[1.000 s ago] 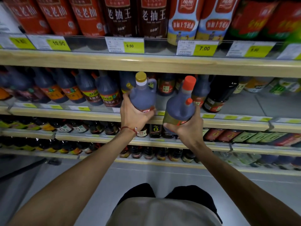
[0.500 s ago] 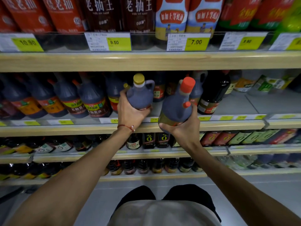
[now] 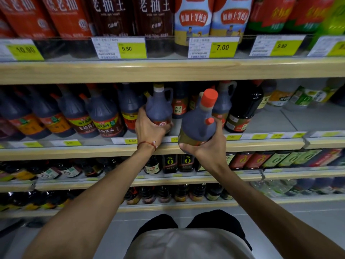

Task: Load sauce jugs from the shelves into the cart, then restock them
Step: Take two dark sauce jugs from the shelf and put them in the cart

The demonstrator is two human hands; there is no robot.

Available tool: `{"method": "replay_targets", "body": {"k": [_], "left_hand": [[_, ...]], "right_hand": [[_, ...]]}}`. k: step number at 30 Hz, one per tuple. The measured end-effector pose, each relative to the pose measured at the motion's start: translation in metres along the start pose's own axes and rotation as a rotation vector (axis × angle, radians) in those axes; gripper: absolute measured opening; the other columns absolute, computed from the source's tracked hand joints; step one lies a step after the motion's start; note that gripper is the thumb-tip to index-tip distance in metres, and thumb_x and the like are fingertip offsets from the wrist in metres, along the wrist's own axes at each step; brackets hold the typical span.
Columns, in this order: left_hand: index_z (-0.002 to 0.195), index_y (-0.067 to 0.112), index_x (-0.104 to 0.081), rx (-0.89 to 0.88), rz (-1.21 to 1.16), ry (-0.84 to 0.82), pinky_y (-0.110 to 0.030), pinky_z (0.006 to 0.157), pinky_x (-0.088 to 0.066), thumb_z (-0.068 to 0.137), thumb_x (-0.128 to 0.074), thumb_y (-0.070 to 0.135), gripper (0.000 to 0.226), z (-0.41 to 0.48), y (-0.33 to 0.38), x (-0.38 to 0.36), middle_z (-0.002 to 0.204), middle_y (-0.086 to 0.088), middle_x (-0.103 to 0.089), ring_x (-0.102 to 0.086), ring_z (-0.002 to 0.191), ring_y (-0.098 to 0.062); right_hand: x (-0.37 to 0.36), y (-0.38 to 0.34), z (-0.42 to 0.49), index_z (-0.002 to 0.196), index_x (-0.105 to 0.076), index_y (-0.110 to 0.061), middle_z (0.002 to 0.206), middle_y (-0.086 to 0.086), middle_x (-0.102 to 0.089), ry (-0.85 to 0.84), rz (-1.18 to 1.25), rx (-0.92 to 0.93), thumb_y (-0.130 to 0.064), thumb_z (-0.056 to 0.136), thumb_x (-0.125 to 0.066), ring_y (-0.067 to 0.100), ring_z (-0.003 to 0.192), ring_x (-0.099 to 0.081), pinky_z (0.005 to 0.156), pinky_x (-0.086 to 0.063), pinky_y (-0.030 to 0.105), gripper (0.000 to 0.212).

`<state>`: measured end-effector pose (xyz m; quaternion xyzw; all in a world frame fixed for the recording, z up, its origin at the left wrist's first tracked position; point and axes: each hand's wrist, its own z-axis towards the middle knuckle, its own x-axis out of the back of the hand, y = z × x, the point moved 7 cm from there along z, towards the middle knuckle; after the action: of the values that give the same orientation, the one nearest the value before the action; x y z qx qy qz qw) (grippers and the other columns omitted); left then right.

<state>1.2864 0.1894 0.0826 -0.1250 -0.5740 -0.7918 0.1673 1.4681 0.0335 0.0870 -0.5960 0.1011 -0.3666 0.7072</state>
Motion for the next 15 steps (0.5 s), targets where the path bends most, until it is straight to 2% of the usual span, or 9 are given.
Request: {"method": "replay_targets", "body": {"k": [5, 8, 15], "left_hand": [[0.13, 0.017, -0.043, 0.034, -0.045, 0.007, -0.025, 0.084, -0.05, 0.05, -0.096, 0.033, 0.097, -0.004, 0.002, 0.002, 0.123, 0.0, -0.065, -0.062, 0.103, -0.015], [0.129, 0.017, -0.045, 0.032, -0.048, -0.009, -0.025, 0.086, -0.052, 0.05, -0.097, 0.031, 0.096, -0.003, 0.004, 0.001, 0.124, 0.0, -0.065, -0.063, 0.106, -0.015], [0.138, 0.023, -0.051, 0.018, 0.043, 0.07, -0.034, 0.091, -0.054, 0.048, -0.095, 0.047, 0.103, -0.009, 0.009, 0.008, 0.131, 0.004, -0.064, -0.061, 0.117, -0.019]], "right_hand": [[0.0, -0.003, -0.001, 0.136, -0.043, -0.026, 0.126, -0.006, -0.067, -0.02, 0.004, -0.001, -0.045, 0.049, -0.101, 0.018, 0.111, -0.068, 0.088, -0.06, 0.045, 0.107], [-0.002, -0.006, -0.002, 0.134, -0.043, -0.025, 0.125, -0.006, -0.067, -0.032, 0.008, -0.001, -0.046, 0.05, -0.101, 0.018, 0.111, -0.068, 0.089, -0.06, 0.047, 0.104], [-0.002, -0.014, -0.009, 0.139, -0.041, -0.026, 0.13, -0.006, -0.063, -0.075, 0.0, 0.013, -0.047, 0.051, -0.098, 0.017, 0.114, -0.066, 0.089, -0.059, 0.046, 0.107]]}}
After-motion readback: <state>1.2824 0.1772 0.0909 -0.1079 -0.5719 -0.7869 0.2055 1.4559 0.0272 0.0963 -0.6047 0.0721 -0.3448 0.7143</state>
